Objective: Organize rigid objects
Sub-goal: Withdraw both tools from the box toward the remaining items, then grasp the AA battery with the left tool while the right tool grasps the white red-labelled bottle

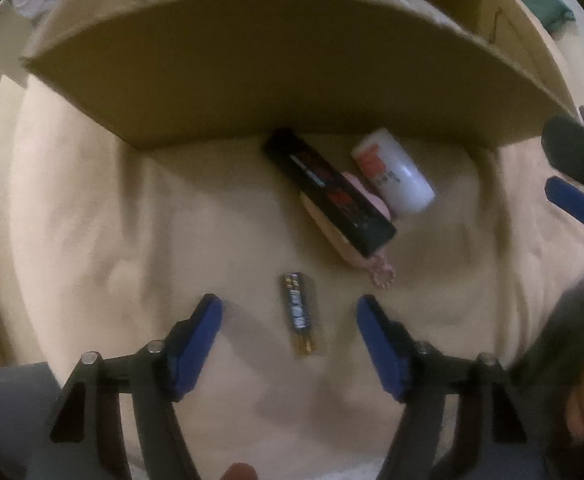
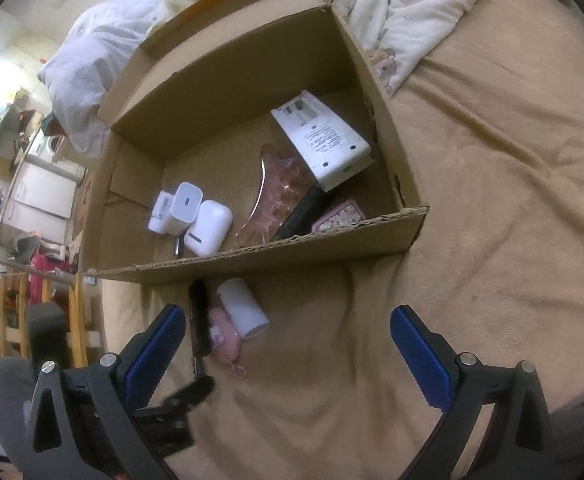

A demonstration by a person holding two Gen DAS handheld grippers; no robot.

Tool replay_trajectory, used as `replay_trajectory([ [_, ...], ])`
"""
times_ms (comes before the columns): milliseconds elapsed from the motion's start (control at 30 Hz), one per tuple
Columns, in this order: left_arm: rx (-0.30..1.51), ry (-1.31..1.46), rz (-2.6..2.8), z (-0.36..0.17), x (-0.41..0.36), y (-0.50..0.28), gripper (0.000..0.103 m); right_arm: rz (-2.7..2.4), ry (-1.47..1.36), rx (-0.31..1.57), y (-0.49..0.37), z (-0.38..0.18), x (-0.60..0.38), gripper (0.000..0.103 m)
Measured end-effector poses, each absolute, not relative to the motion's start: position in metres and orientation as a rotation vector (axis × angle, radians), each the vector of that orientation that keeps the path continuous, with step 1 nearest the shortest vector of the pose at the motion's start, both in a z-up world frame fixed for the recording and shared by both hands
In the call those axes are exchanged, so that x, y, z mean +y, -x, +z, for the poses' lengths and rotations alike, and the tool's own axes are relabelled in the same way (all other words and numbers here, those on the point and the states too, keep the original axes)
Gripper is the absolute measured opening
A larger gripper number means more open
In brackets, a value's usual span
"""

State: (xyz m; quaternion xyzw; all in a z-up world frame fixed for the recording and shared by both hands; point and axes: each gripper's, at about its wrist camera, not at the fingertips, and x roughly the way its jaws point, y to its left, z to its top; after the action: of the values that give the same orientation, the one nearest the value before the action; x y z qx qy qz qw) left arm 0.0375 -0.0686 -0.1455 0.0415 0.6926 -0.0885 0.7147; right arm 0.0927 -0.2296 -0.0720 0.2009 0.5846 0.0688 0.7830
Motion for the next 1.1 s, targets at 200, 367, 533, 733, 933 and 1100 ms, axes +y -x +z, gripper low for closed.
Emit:
replay_trajectory([
  [200, 1.527, -0.103, -0.194, -0.146, -0.067, -0.044, 0.011, 0.206, -0.501, 1.312, -0.096, -0.082, -0.228, 0.103],
  [367, 1.506, -0.097, -0.184, -0.14, -0.06, -0.049, 0.009, 0.293, -0.506, 1.366, -0.11, -0.092, -0.213, 0.098],
  [533, 1.485, -0.087, -0.175, -0.135, -0.05, -0.055, 0.009, 0.333, -0.423, 1.42, -0.121, -0.105, -0.19, 0.069],
  [733, 1.475, -0.088, -0.165, -0.13, -0.052, -0.048, 0.009, 0.355, -0.361, 1.443, -0.126, -0.117, -0.17, 0.041],
  [933, 1.464, -0.096, -0.167, -0.128, -0.056, -0.049, 0.009, 0.325, -0.332, 1.477, -0.127, -0.139, -0.161, 0.031],
  [1100, 1.441, -0.092, -0.156, -0.118, -0.055, -0.049, 0.009, 0.305, -0.299, 1.409, -0.121, -0.123, -0.166, 0.028],
])
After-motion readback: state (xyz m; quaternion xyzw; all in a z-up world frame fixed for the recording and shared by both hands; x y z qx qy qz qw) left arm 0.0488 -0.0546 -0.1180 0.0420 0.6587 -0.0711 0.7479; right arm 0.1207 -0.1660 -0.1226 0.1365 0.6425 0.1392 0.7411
